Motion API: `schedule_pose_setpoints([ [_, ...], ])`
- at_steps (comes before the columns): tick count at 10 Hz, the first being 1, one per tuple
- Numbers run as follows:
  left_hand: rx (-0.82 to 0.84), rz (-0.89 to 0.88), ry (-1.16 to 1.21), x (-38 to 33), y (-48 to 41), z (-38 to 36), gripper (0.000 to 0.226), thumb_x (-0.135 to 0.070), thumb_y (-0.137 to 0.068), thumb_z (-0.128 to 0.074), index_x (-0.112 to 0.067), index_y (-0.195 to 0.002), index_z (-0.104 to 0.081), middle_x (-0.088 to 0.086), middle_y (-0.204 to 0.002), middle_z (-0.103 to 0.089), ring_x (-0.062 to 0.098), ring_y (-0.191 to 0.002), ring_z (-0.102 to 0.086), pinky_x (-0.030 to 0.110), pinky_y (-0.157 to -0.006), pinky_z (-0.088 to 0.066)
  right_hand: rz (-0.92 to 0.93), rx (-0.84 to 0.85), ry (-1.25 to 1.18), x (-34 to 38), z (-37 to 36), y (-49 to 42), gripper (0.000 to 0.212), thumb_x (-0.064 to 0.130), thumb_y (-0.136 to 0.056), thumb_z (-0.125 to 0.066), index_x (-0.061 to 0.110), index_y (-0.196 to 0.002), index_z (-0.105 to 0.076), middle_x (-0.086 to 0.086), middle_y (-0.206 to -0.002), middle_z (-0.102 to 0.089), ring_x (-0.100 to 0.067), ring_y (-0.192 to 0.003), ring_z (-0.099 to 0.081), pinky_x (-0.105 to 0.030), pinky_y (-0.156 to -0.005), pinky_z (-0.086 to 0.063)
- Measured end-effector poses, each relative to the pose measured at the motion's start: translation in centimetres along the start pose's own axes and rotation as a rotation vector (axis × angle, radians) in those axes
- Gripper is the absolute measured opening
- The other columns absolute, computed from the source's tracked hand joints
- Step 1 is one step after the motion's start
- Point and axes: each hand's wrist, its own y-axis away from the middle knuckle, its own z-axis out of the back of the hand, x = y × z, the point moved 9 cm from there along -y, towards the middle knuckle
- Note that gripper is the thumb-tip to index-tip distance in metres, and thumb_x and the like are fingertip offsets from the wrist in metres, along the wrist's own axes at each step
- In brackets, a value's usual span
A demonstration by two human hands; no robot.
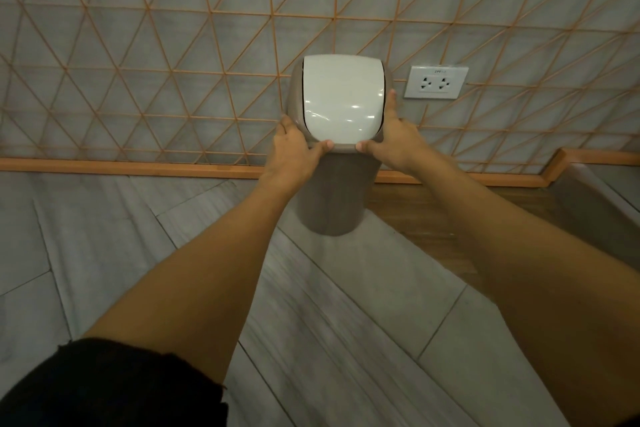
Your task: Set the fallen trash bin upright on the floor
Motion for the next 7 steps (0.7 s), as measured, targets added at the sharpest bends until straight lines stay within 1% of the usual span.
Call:
schedule_pose_setpoints([
  [1, 0.025, 0.027, -0.023, -0.1, 0.4, -0.5, 0.097, -0.044, -0.091, -0.060, -0.001, -0.153, 0.001, 0.020, -0.162, -0.011, 0.038, -0.146, -0.019, 0.047, -0.117, -0.025, -0.022, 0.009, 0.018, 0.0, -0.3, 0.1, 0.106, 0.029, -0.088, -0.063, 0.018, -0.149, 0.022, -0.022, -0.151, -0.026, -0.040, -0.135, -0.034, -0.045, -0.111, -0.029],
  [2, 0.077, 0.034, -0.076, -0.1, 0.9, -1.0, 0.091, -0.045, -0.097, -0.046, -0.006, -0.152, 0.016, 0.013, -0.164, 0.012, 0.036, -0.150, 0.000, 0.054, -0.120, -0.011, -0.055, 0.005, 0.060, -0.1, -0.9, 0.6, 0.100, 0.031, -0.091, -0.057, 0.017, -0.148, 0.023, -0.025, -0.156, -0.009, -0.046, -0.142, -0.016, -0.054, -0.117, -0.019],
  [3, 0.076, 0.002, -0.114, 0.1, 1.7, -0.9, 0.084, -0.051, -0.099, -0.036, -0.020, -0.152, 0.021, 0.006, -0.163, 0.019, 0.037, -0.149, 0.006, 0.066, -0.115, -0.006, 0.033, -0.100, 0.062, 0.9, -0.8, 1.5, 0.089, 0.027, -0.091, -0.051, 0.015, -0.151, 0.014, -0.024, -0.156, -0.009, -0.047, -0.140, -0.021, -0.056, -0.113, -0.026],
  [4, -0.041, -0.136, -0.191, -0.6, 3.3, 0.4, 0.078, -0.051, -0.099, -0.034, -0.024, -0.153, 0.014, 0.007, -0.165, 0.010, 0.034, -0.150, -0.009, 0.064, -0.115, -0.007, 0.245, -0.377, 0.109, 3.0, 1.4, 4.0, 0.067, 0.018, -0.089, -0.049, 0.011, -0.148, -0.019, -0.019, -0.142, -0.039, -0.036, -0.121, -0.048, -0.049, -0.096, -0.046],
  [5, -0.085, -0.299, -0.311, -0.5, 4.7, 1.2, 0.071, -0.043, -0.100, -0.036, -0.021, -0.156, 0.003, 0.004, -0.165, -0.004, 0.025, -0.149, -0.020, 0.059, -0.118, -0.009, 0.318, -0.489, 0.257, 3.1, 1.5, 5.6, 0.057, 0.020, -0.088, -0.049, 0.012, -0.142, -0.033, -0.016, -0.132, -0.049, -0.033, -0.114, -0.051, -0.046, -0.092, -0.042],
  [6, -0.061, -0.410, -0.430, 0.4, 6.5, 1.7, 0.071, -0.039, -0.100, -0.040, -0.018, -0.156, -0.002, 0.003, -0.165, -0.008, 0.019, -0.151, -0.011, 0.056, -0.120, -0.004, 0.262, -0.402, 0.396, 2.5, -0.1, 7.0, 0.065, 0.029, -0.085, -0.050, 0.017, -0.145, -0.027, -0.014, -0.135, -0.046, -0.034, -0.117, -0.048, -0.047, -0.095, -0.038],
  [7, -0.007, -0.414, -0.500, 0.1, 8.1, 3.2, 0.078, -0.045, -0.096, -0.044, -0.016, -0.156, -0.003, 0.003, -0.165, -0.006, 0.017, -0.151, -0.006, 0.054, -0.119, 0.000, 0.153, -0.247, 0.488, 1.9, -0.7, 8.3, 0.079, 0.040, -0.083, -0.054, 0.019, -0.150, -0.018, -0.017, -0.148, -0.035, -0.039, -0.130, -0.039, -0.053, -0.103, -0.031],
])
